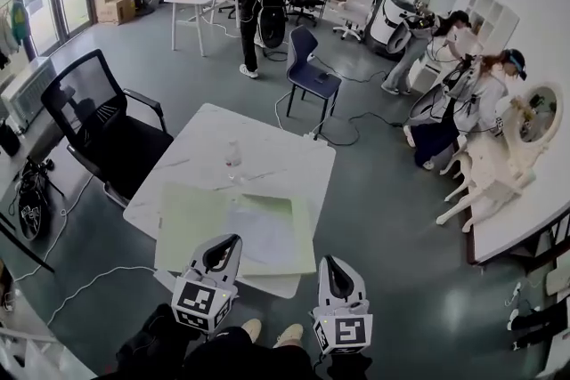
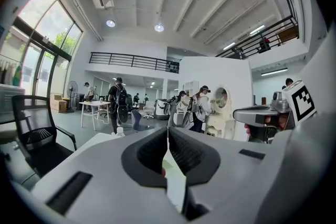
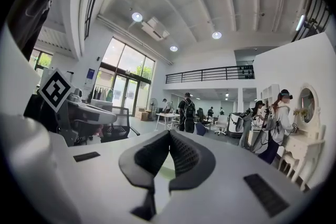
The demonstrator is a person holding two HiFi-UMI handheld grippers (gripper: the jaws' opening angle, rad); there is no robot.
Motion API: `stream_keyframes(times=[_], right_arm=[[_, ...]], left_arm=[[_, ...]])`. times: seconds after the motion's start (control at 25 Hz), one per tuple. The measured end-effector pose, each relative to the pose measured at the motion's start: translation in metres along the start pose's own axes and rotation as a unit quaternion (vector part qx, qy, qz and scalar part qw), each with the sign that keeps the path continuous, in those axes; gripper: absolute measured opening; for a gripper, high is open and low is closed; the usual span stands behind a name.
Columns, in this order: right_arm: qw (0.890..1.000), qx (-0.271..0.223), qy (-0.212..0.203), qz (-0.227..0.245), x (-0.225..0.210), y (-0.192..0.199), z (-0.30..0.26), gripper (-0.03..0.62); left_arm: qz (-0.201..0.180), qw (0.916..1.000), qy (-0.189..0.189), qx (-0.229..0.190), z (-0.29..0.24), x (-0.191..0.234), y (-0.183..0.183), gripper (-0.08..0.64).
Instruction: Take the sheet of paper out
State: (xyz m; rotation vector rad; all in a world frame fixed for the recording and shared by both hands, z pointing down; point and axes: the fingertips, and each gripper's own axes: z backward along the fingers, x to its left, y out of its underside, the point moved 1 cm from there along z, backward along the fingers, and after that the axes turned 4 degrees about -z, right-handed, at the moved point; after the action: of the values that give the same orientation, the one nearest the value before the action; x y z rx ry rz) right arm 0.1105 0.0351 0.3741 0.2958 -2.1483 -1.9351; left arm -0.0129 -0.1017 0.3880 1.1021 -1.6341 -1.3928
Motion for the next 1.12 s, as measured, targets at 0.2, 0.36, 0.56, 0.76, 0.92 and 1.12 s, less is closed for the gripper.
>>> stream_keyframes(times=[0.2, 0.36, 0.56, 0.76, 0.92, 1.12], right_arm=[[0.999, -0.004, -0.041, -0.003, 0.004, 0.0, -0.027, 0.017], [0.997, 0.002, -0.081, -0.004, -0.004, 0.005, -0.053, 0.017], [0.99, 0.027, -0.135, -0.019, -0.01, 0.027, -0.091, 0.017], [0.981, 0.062, -0.184, -0.024, -0.01, 0.06, -0.124, 0.017], [0.972, 0.087, -0.215, -0.031, -0.012, 0.085, -0.146, 0.017], [0.961, 0.112, -0.249, -0.032, -0.005, 0.111, -0.171, 0.017]], left_arm=[[0.007, 0.9992, -0.038, 0.004, 0.001, 0.014, 0.006, 0.029], [0.011, 0.9969, -0.076, 0.016, -0.007, 0.022, 0.012, 0.029], [0.025, 0.9907, -0.127, 0.042, -0.024, 0.034, 0.029, 0.029], [0.041, 0.9827, -0.165, 0.073, -0.043, 0.046, 0.054, 0.029], [0.057, 0.9753, -0.19, 0.096, -0.054, 0.053, 0.078, 0.029], [0.077, 0.9663, -0.217, 0.115, -0.063, 0.066, 0.105, 0.029]])
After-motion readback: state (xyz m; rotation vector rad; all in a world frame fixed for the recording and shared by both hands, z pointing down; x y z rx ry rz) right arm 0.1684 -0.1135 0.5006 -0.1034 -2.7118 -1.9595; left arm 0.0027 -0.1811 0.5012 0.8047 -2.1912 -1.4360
